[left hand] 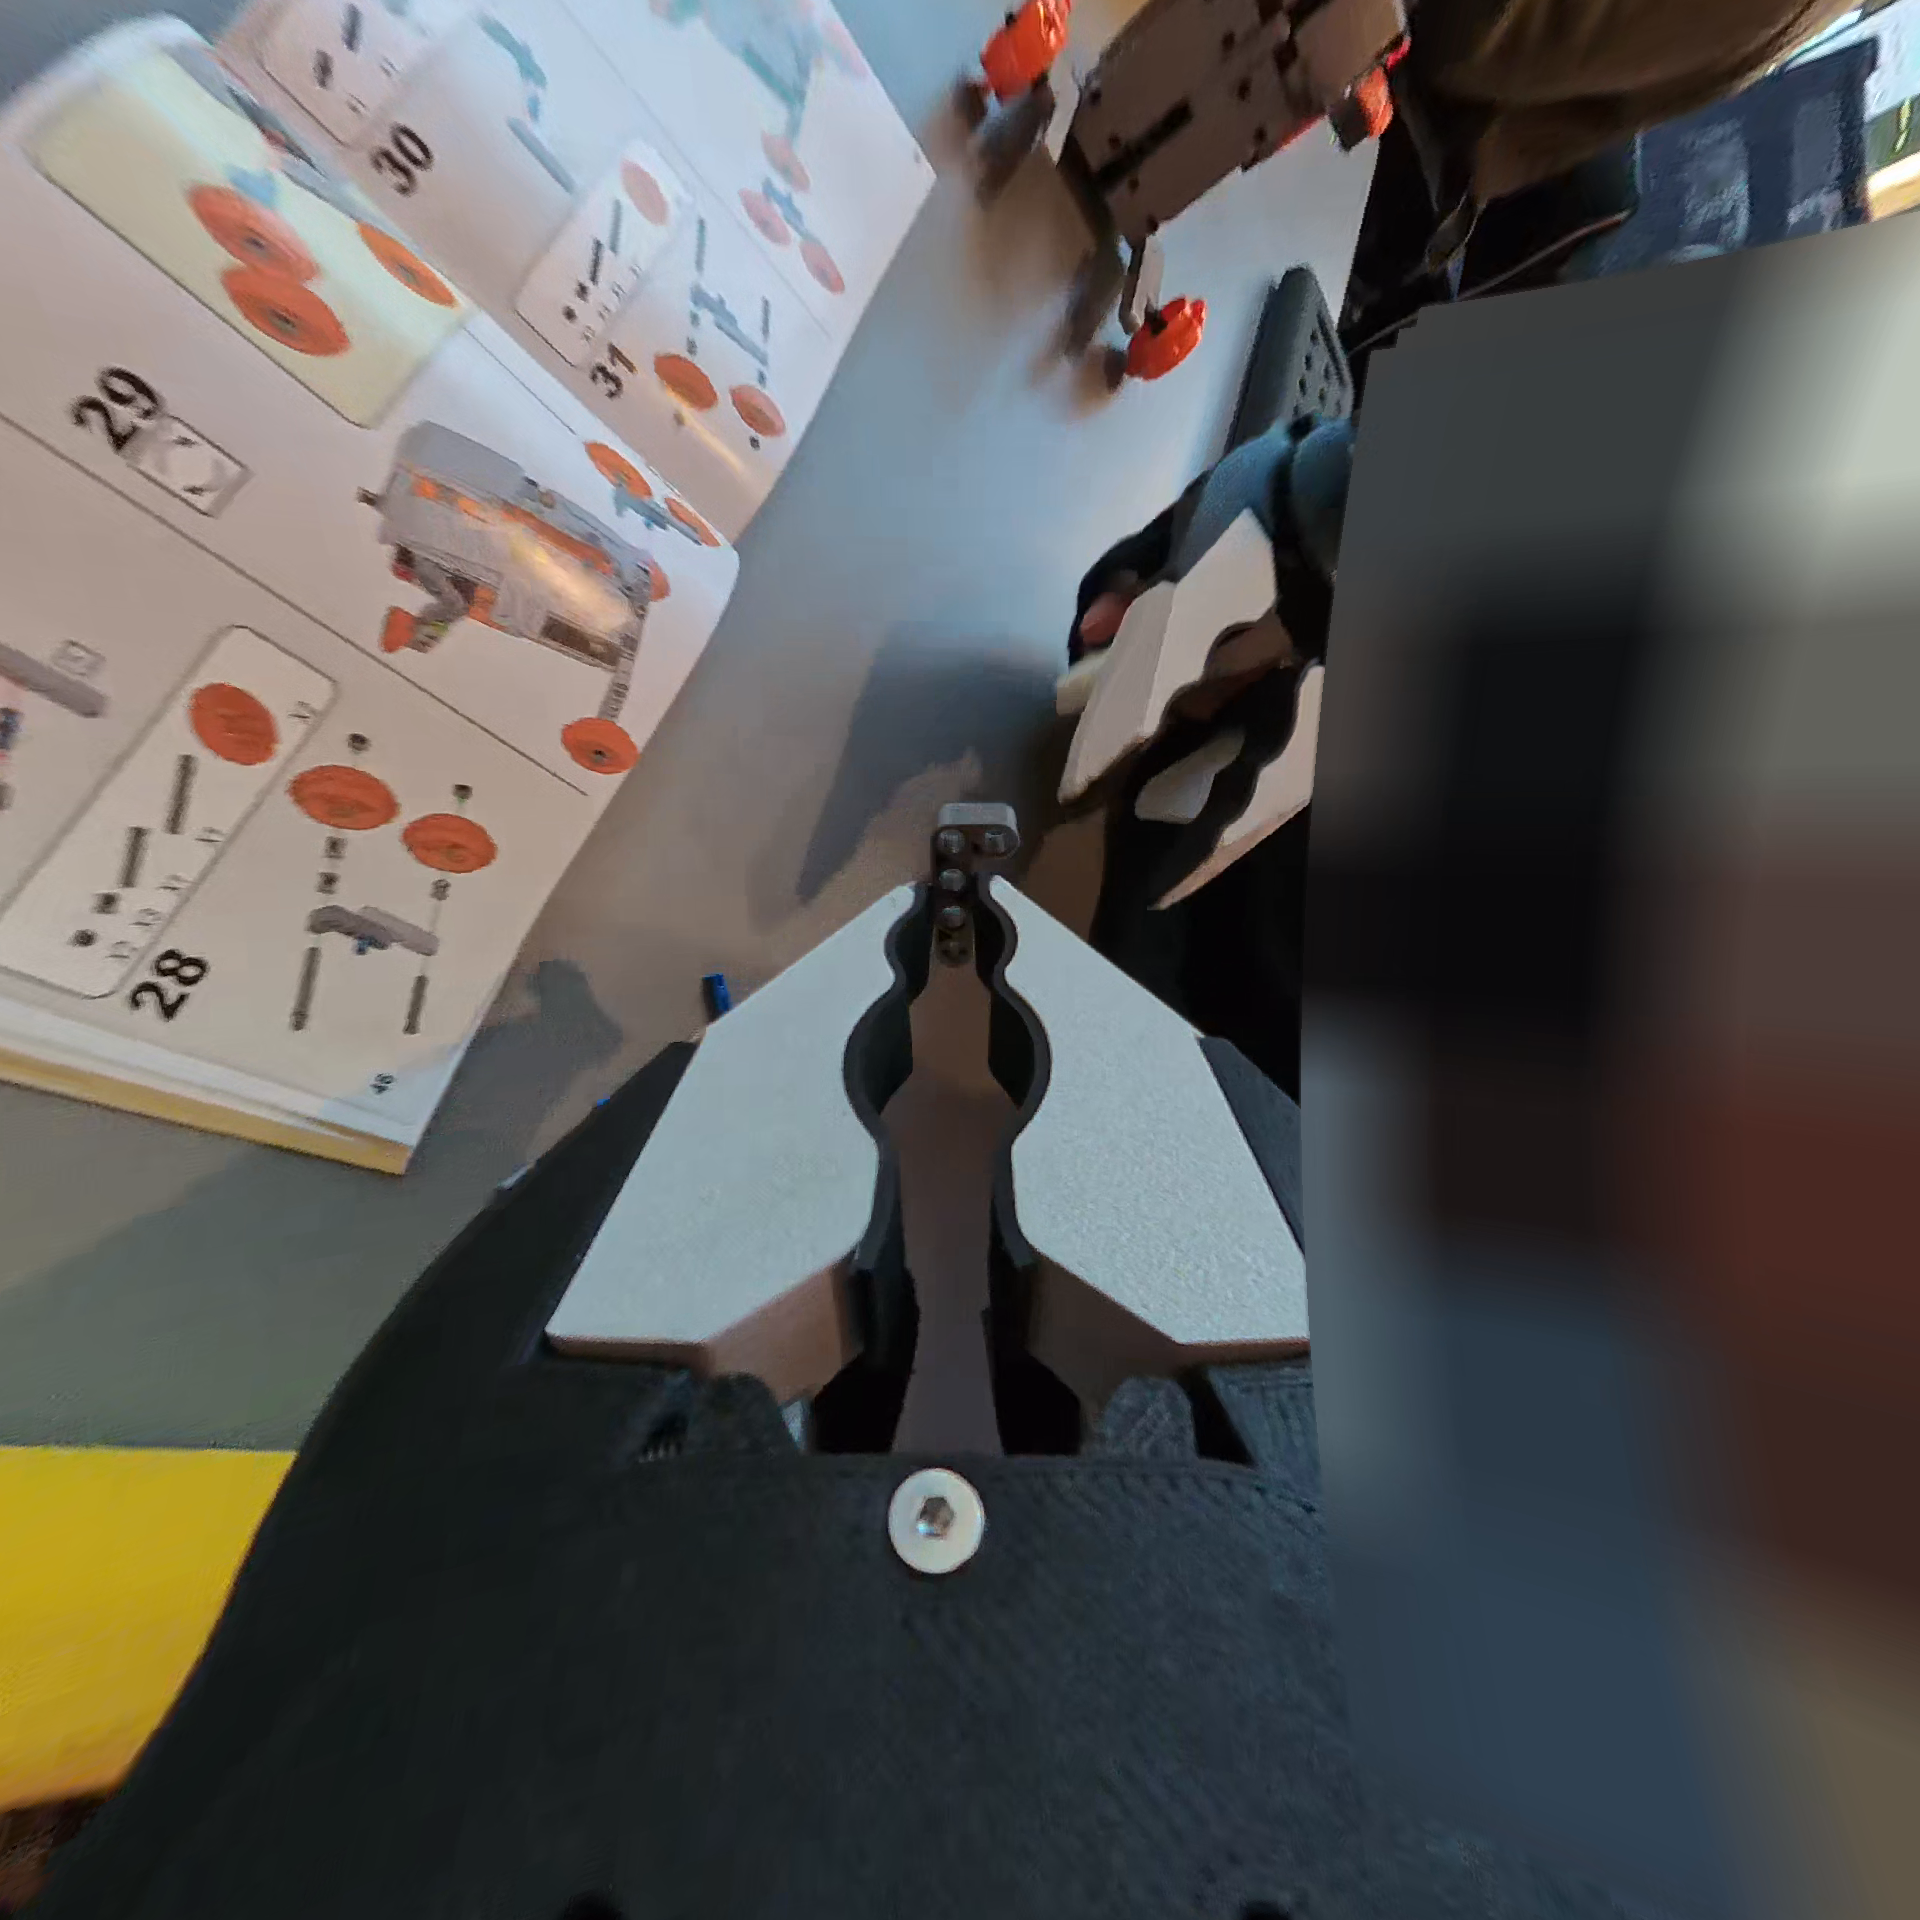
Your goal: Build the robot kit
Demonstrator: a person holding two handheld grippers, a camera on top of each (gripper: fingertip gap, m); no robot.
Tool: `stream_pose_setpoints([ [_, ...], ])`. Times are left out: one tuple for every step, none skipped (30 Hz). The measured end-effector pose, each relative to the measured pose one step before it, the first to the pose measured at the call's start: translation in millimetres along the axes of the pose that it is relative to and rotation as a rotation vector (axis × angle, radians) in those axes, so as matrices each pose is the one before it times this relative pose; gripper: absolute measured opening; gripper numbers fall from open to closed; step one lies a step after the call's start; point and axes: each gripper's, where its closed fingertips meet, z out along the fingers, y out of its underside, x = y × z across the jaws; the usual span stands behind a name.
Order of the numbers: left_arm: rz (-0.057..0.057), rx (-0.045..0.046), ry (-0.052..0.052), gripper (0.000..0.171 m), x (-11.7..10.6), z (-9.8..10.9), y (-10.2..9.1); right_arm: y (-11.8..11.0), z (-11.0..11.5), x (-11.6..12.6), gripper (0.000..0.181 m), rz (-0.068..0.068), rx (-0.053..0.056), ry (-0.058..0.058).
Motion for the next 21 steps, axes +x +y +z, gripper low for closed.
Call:
stream_pose_setpoints([
  [0.0075,-0.02443,-0.0007,0.006,2.98,7.67,3.48,-1.08,-1.02,3.92,0.034,-0.0354,0.0021,0.0395],
  [0.0101,-0.02716,0.0018,0.006,3.3,6.6,3.95,-3.16,-1.57,2.6,0.034,-0.0128,0.0176,0.021],
  [0.0085,-0.02652,0.0002,0.006,3.07,6.94,3.71,-4.48,-2.34,2.63,0.034,0.0081,0.0229,0.011],
  [0.0088,-0.01902,0.002,0.006,3.26,6.96,2.12,-4.61,-2.51,4.23,0.033,0.0108,0.0232,0.0159],
  [0.0079,-0.01222,0.0059,0.006,3.61,5.94,0.97,-2.81,-2.25,5.59,0.033,0.0073,0.0141,0.023],
  [0.0066,-0.00821,0.0112,0.006,4.46,5.8,0.03,-1.01,-1.11,3.15,0.032,0.0041,0.0049,0.0104],
  [0.0087,-0.00844,0.0132,0.006,4.69,5.46,-0.15,0.17,0.07,-0.18,0.032,0.0023,-0.0005,-0.0055],
  [0.0093,-0.01036,0.0095,0.006,3.72,4.9,0.49,1.04,1.0,-2.08,0.032,-0.0043,-0.0074,-0.01],
  [0.0054,-0.01183,0.0052,0.006,2.34,3.84,1.17,1.9,1.38,-2.82,0.03,-0.0131,-0.0136,-0.0096],
  [0.0023,-0.00985,0.0045,0.006,1.31,3.19,1.1,2.02,1.42,-4.74,0.025,-0.0148,-0.0136,-0.0191],
  [-0.0004,-0.00409,0.0053,0.006,0.49,2.59,0.36,1.58,1.43,-6.12,0.019,-0.0114,-0.01,-0.0284],
  [-0.005,-0.00121,0.0044,0.006,-0.44,0.76,-0.2,1.95,1.03,-3.91,0.014,-0.0125,-0.0123,-0.0146],
  [-0.0064,-0.00241,-0.0003,0.006,-1.18,0.19,0.15,1.91,0.67,1.47,0.009,-0.0146,-0.0121,0.0156],
  [-0.0023,-0.00046,-0.0031,0.006,-1.36,-0.15,0.01,1.83,0.23,1.47,0.008,-0.0061,-0.011,0.0113],
  [-0.0006,0.0008,-0.0016,0.005,-1.07,-0.14,-0.17,0.85,-0.15,1.23,0.006,0.005,-0.0035,0.006],
  [-0.0001,0.00212,0.0036,0.006,0.03,-0.1,-0.27,-0.36,-0.29,0.64,0.006,0.0093,0.0032,-0.0013],
  [-0.0009,0.00255,0.0073,0.006,0.5,-0.35,-0.35,-0.51,-0.34,0.22,0.006,0.009,0.0036,-0.0031],
  [-0.0044,0.00102,0.0062,0.006,0.15,-0.22,-0.33,0.47,0.06,0.65,0.006,0.0029,-0.0018,0.001],
  [-0.0066,0.00254,-0.0021,0.006,-1.27,0.04,-0.54,1.83,0.55,1.27,0.006,-0.0033,-0.01,0.0087],
  [-0.0071,0.00336,-0.0069,0.006,-1.82,0.05,-0.4,2.06,0.54,1.35,0.007,-0.0078,-0.0125,0.0099],
  [-0.0054,0.00203,-0.0021,0.006,-1.16,0.14,-0.3,0.92,0.28,0.67,0.008,-0.0086,-0.0079,0.0083],
])
